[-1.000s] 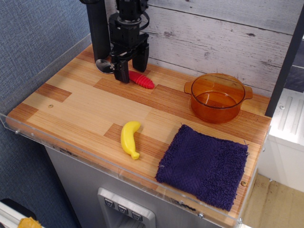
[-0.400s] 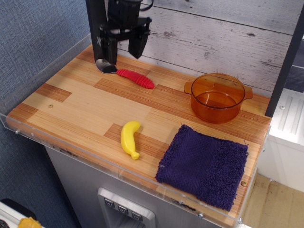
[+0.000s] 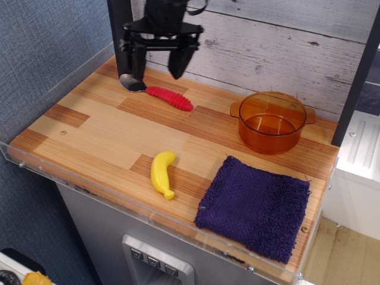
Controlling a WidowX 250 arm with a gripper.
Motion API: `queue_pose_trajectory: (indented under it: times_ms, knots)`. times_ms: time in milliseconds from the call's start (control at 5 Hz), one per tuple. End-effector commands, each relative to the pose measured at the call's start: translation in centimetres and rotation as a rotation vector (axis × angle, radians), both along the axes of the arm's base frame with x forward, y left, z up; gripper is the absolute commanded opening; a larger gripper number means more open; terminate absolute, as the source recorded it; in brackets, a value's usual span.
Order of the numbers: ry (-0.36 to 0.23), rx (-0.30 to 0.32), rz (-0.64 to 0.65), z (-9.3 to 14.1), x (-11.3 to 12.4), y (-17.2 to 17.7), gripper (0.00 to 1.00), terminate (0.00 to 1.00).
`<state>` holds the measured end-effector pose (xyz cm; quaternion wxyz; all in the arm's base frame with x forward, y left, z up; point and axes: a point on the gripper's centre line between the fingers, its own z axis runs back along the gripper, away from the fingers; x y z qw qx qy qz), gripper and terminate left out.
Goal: Place the spatula on the far edge of the table
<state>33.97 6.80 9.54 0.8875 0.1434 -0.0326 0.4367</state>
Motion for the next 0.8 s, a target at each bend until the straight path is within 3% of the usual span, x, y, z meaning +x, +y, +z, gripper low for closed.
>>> queue_pose_trajectory:
  times_ms: [0,200,400,600]
  knots:
    - [-0.011,-0.036,-0.287,4.0,-3.3,-3.7,1.0,0.0]
    - [0.013,-0.017,-0.463,4.4,-5.0,-6.4,1.0,0.0]
    - [0.061,-0.074,-0.618,4.4,-6.8,-8.5,1.0,0.0]
    - [0.068,-0.121,-0.669,4.6,-8.2,-10.4,1.0,0.0]
